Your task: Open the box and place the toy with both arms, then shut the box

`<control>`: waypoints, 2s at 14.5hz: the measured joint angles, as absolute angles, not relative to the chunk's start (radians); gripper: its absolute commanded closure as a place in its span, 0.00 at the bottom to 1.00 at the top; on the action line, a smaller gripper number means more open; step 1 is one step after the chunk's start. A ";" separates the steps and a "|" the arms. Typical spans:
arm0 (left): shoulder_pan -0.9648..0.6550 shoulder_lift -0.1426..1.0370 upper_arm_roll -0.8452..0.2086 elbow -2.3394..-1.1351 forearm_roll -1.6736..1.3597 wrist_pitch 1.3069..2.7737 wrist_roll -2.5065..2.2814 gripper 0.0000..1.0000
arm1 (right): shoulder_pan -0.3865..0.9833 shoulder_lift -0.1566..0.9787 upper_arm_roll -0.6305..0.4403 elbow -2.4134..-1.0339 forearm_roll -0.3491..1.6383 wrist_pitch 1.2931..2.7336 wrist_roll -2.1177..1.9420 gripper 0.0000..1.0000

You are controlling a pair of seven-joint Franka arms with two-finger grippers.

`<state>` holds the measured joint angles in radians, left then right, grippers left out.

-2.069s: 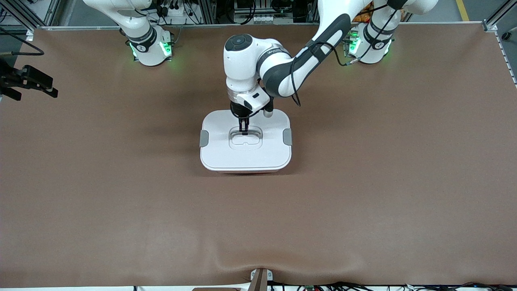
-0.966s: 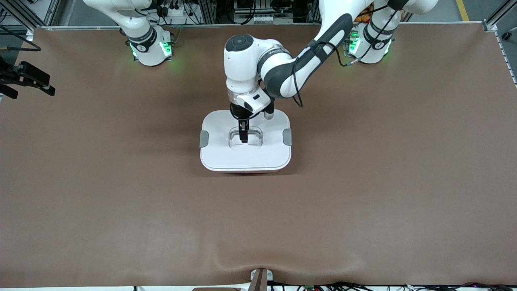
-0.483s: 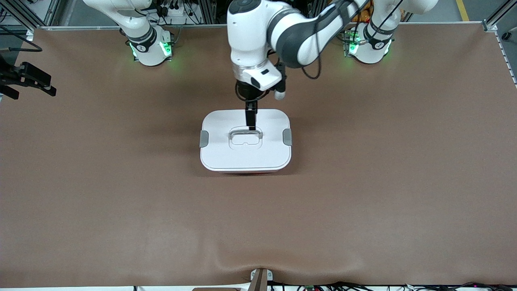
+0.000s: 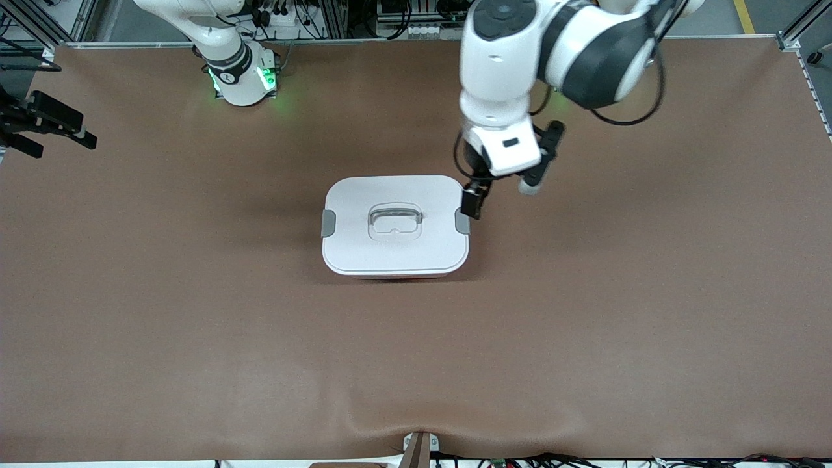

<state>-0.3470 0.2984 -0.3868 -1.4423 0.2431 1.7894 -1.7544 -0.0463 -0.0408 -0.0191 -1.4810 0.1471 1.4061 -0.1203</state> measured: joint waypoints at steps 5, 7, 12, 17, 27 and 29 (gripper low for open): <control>-0.165 0.256 -0.386 -1.443 0.189 1.733 -1.337 0.00 | 0.040 -0.042 0.038 -1.443 0.109 1.389 -0.022 0.00; -0.112 0.251 -0.386 -1.442 0.162 1.726 -1.225 0.00 | 0.091 -0.042 0.068 -1.433 0.061 1.389 0.039 0.00; -0.002 0.233 -0.369 -1.436 0.113 1.685 -0.929 0.00 | 0.151 -0.045 0.102 -1.421 0.012 1.340 0.130 0.00; -0.002 0.166 -0.237 -1.434 0.042 1.596 -0.658 0.00 | 0.118 -0.046 0.073 -1.413 0.008 1.318 0.131 0.00; -0.062 0.079 -0.045 -1.441 0.029 1.426 -0.265 0.00 | -0.021 -0.046 0.065 -1.411 0.010 1.254 0.135 0.00; -0.061 0.059 -0.026 -1.458 0.029 1.412 -0.212 0.00 | -0.043 -0.046 0.065 -1.411 0.012 1.253 0.134 0.00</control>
